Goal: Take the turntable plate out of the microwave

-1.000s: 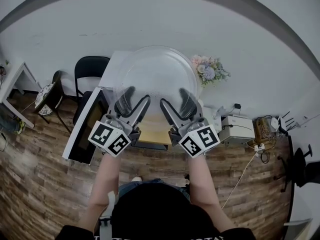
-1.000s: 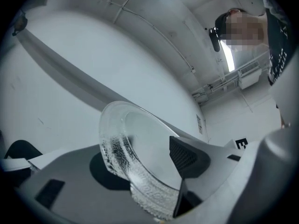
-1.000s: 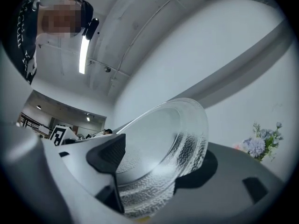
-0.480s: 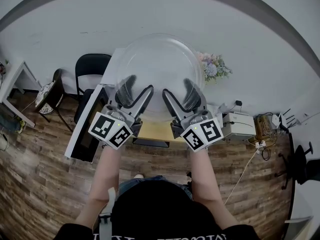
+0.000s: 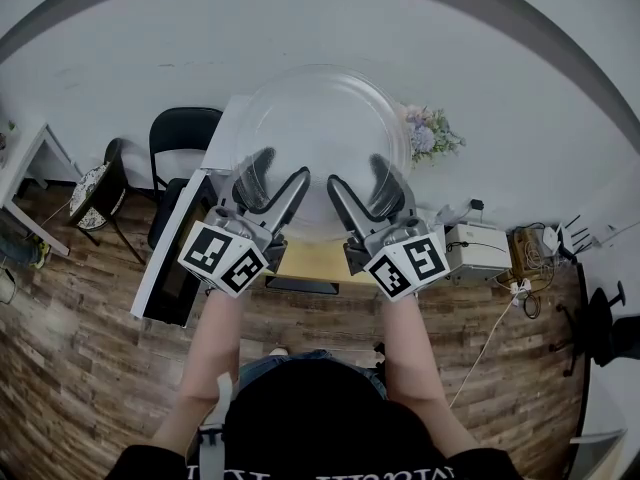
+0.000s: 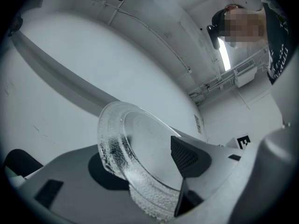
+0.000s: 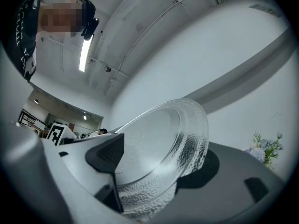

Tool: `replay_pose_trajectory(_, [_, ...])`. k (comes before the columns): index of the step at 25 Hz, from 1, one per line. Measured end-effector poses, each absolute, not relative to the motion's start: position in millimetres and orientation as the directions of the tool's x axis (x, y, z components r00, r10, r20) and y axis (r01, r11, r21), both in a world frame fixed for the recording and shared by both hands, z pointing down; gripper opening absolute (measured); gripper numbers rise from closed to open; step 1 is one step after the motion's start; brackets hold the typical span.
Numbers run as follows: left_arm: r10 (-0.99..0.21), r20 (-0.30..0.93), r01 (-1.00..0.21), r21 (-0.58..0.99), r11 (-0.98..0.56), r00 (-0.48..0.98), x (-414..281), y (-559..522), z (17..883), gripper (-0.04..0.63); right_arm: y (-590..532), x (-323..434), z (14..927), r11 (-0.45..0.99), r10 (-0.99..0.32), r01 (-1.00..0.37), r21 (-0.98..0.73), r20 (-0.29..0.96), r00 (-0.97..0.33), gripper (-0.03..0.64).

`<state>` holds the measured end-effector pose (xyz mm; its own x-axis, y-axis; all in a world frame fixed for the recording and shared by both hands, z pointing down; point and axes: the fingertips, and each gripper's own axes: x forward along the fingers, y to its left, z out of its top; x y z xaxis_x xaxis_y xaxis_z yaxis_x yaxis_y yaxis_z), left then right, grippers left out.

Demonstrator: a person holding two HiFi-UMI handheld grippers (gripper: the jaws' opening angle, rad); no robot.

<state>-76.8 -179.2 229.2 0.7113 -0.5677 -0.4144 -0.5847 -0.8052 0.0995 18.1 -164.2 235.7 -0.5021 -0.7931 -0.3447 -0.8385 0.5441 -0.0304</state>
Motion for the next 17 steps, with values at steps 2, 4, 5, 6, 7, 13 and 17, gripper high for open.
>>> replay_pose_trajectory(2, [-0.568,-0.414,-0.585,0.101,-0.805,0.711,-77.1,-181.1,229.0,0.256,-166.1,17.8,235.4,0.544,-0.793,-0.839,-0.03,-0.344,-0.502,0.339])
replay_pose_trajectory(4, [-0.569,-0.413,-0.585,0.103,-0.805,0.711,-77.6,-183.6,229.4,0.256,-168.5,17.3,235.6,0.544,-0.794,-0.839,-0.029,-0.343,-0.503,0.339])
replay_pose_trajectory(5, [-0.57,-0.412,-0.584,0.104,-0.805,0.711,-77.8,-184.4,229.8,0.256,-169.2,17.0,235.8,0.543,-0.794,-0.839,-0.028,-0.343,-0.503,0.339])
replay_pose_trajectory(6, [-0.569,-0.412,-0.584,0.104,-0.805,0.711,-78.1,-184.9,230.1,0.256,-169.7,16.7,236.0,0.543,-0.794,-0.839,-0.027,-0.342,-0.502,0.339])
replay_pose_trajectory(7, [-0.569,-0.412,-0.583,0.105,-0.806,0.712,-78.4,-185.2,230.2,0.256,-169.9,16.4,236.1,0.542,-0.794,-0.84,-0.026,-0.342,-0.502,0.339])
replay_pose_trajectory(13, [-0.568,-0.412,-0.58,0.108,-0.807,0.713,-78.5,-184.8,230.4,0.256,-169.1,16.2,236.0,0.539,-0.796,-0.842,-0.024,-0.341,-0.5,0.339])
replay_pose_trajectory(17, [-0.563,-0.414,-0.576,0.107,-0.81,0.715,-78.0,-186.9,230.1,0.256,-170.8,16.5,235.7,0.536,-0.797,-0.844,-0.021,-0.342,-0.498,0.339])
